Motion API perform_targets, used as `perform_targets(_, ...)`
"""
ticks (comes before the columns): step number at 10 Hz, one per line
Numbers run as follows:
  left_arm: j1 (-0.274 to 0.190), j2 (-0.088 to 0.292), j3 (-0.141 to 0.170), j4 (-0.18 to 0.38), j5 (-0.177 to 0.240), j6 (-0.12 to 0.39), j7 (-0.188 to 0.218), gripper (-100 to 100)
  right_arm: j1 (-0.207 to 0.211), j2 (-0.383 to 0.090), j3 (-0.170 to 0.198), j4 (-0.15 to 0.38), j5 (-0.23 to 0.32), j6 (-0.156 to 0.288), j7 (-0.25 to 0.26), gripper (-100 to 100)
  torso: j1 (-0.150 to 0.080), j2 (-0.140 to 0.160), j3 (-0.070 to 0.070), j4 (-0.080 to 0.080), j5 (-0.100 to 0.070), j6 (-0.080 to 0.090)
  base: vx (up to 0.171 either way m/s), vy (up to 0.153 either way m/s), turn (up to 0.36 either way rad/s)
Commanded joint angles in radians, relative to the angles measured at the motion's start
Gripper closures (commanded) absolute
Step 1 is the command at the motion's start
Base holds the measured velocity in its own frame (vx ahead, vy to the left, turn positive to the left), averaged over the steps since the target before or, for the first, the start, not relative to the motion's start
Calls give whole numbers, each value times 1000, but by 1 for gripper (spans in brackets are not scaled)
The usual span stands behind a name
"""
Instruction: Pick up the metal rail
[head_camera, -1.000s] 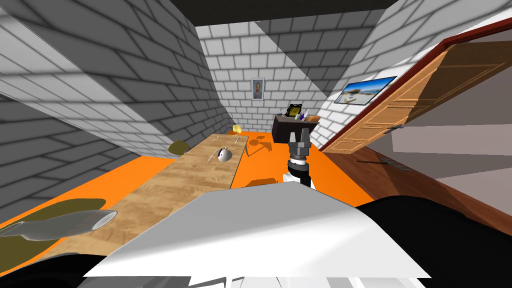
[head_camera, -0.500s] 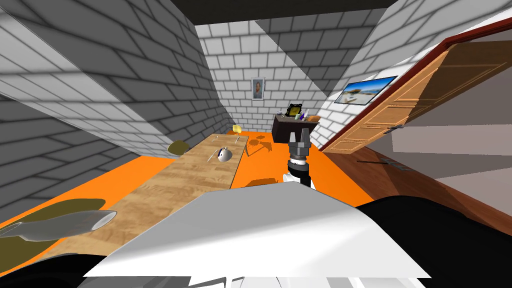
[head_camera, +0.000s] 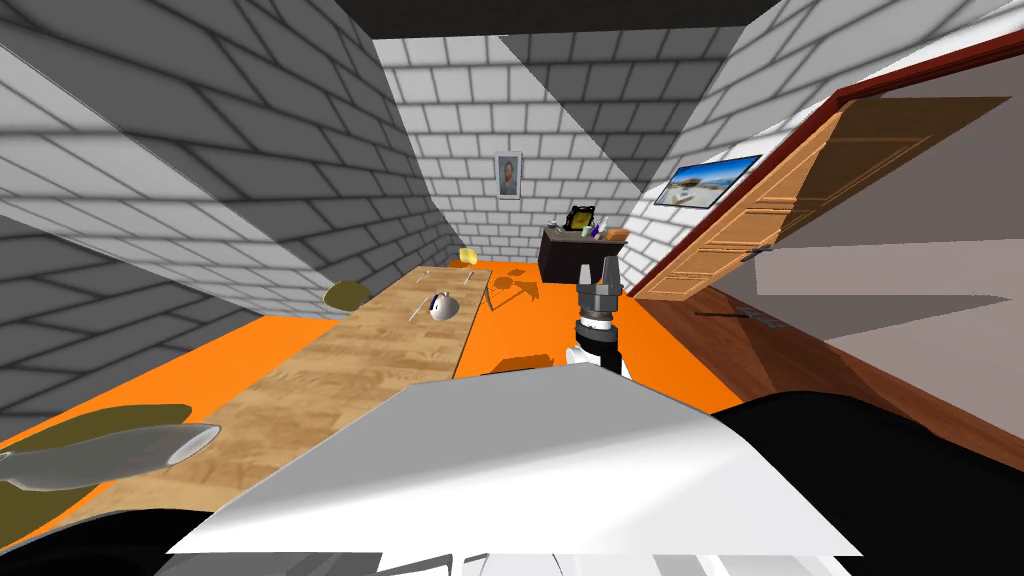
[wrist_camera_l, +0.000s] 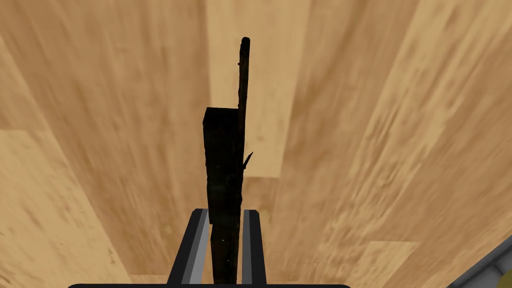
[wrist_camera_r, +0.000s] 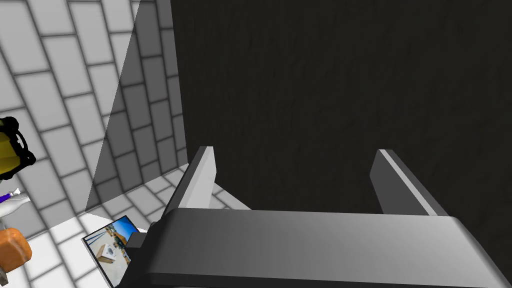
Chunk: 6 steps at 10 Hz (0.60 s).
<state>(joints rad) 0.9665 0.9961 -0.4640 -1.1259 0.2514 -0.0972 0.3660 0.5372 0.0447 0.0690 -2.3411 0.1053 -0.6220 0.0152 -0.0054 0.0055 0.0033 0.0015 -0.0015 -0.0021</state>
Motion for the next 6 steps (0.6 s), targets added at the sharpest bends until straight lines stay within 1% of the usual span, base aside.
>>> perform_targets(1, 4, 29, -5, -36, 23, 25, 13, 100, 0, 0, 0, 0, 0, 0, 0, 0, 0, 0, 0, 0, 0, 0, -86, -42, -70)
perform_targets(4, 13, 82, -12, -104, 66, 69, 36, 100, 0, 0, 0, 0, 0, 0, 0, 0, 1, -1, -1, 0, 0, 0, -80, -38, -64)
perform_targets(5, 12, 72, -9, -91, 56, 58, 30, 100, 0, 0, 0, 0, 0, 0, 0, 0, 1, -1, -1, 0, 0, 0, -39, -17, -15)
perform_targets(6, 12, 74, -9, -94, 58, 61, 32, 0, 0, 0, 0, 0, 0, 0, 0, 0, 2, -3, -1, -1, 1, -1, -7, -4, 5)
